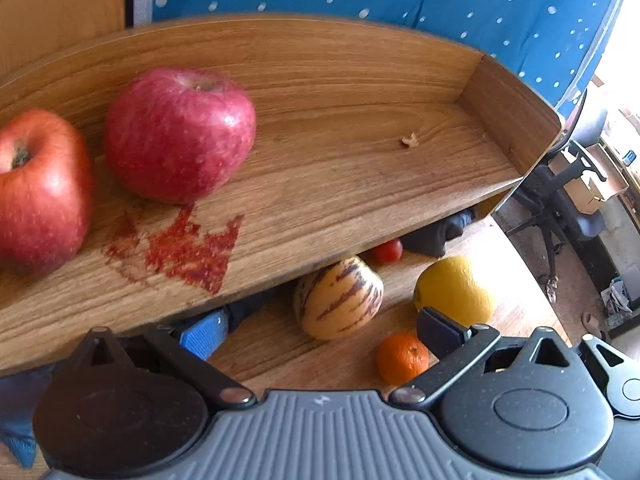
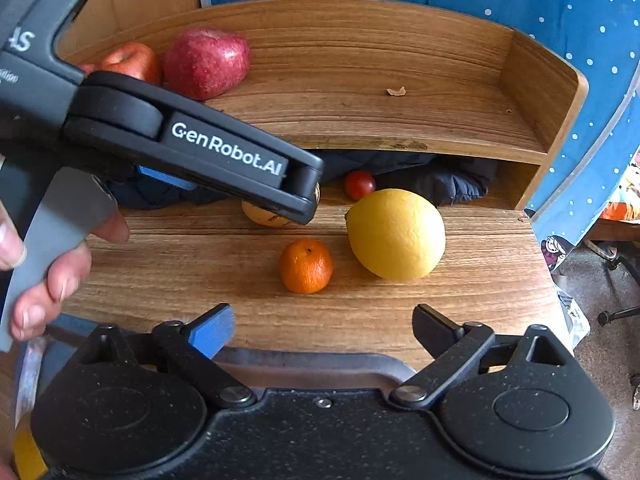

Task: Organize fruits
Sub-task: 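Grasp the striped pepino with the left tool while the right tool grasps the tangerine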

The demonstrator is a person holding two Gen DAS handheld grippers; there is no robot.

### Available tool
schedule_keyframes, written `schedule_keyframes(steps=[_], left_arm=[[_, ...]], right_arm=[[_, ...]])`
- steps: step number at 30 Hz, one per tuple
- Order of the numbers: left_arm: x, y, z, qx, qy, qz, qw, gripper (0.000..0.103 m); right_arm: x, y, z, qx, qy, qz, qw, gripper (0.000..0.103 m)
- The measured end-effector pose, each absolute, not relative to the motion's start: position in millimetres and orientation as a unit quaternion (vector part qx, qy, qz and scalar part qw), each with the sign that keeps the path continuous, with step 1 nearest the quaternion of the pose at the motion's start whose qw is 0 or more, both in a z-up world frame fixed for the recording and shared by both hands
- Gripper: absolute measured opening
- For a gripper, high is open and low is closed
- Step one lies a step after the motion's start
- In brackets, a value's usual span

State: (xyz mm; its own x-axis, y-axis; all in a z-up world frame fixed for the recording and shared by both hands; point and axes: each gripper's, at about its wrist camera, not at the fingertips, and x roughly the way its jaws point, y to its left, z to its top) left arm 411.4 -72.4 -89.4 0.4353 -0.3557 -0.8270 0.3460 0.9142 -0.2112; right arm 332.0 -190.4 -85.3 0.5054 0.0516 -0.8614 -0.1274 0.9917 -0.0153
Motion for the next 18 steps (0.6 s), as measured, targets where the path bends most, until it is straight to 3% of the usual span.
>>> schedule_keyframes(steps=[5, 11, 18], left_arm=[[406, -82, -89, 0.008, 0.475, -0.241, 0.846, 0.094], [405, -88, -89, 0.008, 0.47, -0.242, 0.849, 0.092], [409, -83, -92, -0.019, 0.486, -0.224, 0.844, 0.074]], right_arm=[[334, -186, -88, -0.029, 0.491, 0.042, 0.87, 0.083], [339, -179, -92, -0.047, 0.492, 0.042, 0.869, 0.068], [344, -179, -94, -0.052, 0.486, 0.043, 0.872, 0.052]])
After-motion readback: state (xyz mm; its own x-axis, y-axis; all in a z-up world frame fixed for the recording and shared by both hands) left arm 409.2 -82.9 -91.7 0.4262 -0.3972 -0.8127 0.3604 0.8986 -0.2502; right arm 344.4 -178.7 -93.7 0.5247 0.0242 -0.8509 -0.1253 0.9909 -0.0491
